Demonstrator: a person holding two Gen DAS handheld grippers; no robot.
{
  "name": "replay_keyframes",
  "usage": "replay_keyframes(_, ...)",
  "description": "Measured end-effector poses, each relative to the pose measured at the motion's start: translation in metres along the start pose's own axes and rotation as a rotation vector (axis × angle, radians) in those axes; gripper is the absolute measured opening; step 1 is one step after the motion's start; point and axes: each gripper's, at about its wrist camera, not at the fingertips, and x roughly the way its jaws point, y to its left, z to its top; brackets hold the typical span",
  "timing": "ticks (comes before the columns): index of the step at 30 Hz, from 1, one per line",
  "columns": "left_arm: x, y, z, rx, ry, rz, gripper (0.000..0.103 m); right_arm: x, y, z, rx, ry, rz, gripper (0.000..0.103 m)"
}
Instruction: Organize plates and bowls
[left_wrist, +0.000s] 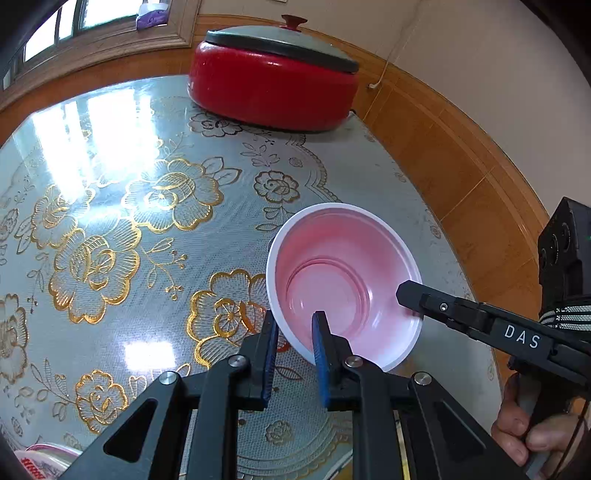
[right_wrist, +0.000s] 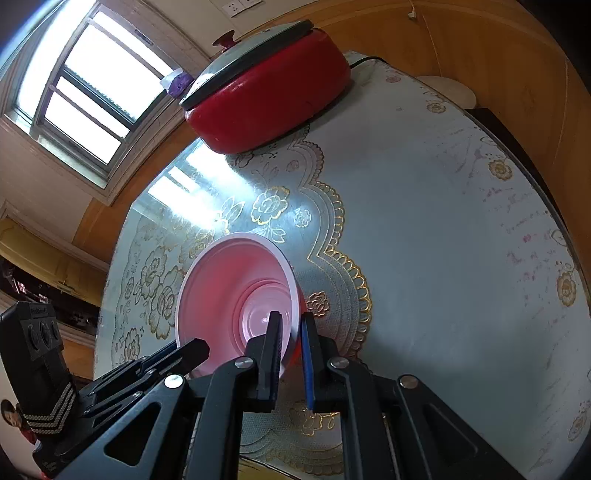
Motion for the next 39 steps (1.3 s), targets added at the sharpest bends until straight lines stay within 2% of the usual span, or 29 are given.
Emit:
replay_keyframes(14, -0.051, -0.018, -0.03, 0.095, -0.085, -0.025, 0.019, -0.04, 0.008, -0.031, -0.007, -0.053, 0.027, 0.009)
replay_keyframes(22, -0.094, -0.021, -0.054, 0.149, -0.131, -0.091, 0.019, -0.079, 0.026, -0.061, -0.051, -0.099, 0.035, 0.009)
replay_keyframes(31, -0.125, -0.024, -0.087, 0.212, -0.112, -0.172, 0.019, -0.116, 0.033, -0.106, -0.063, -0.121, 0.042, 0.009)
replay_keyframes(39, -0.128, -0.025, -0.123, 0.258, -0.021, -0.239, 0.019, -0.127, 0.023, -0.148, -0.032, -0.085, 0.03, 0.01)
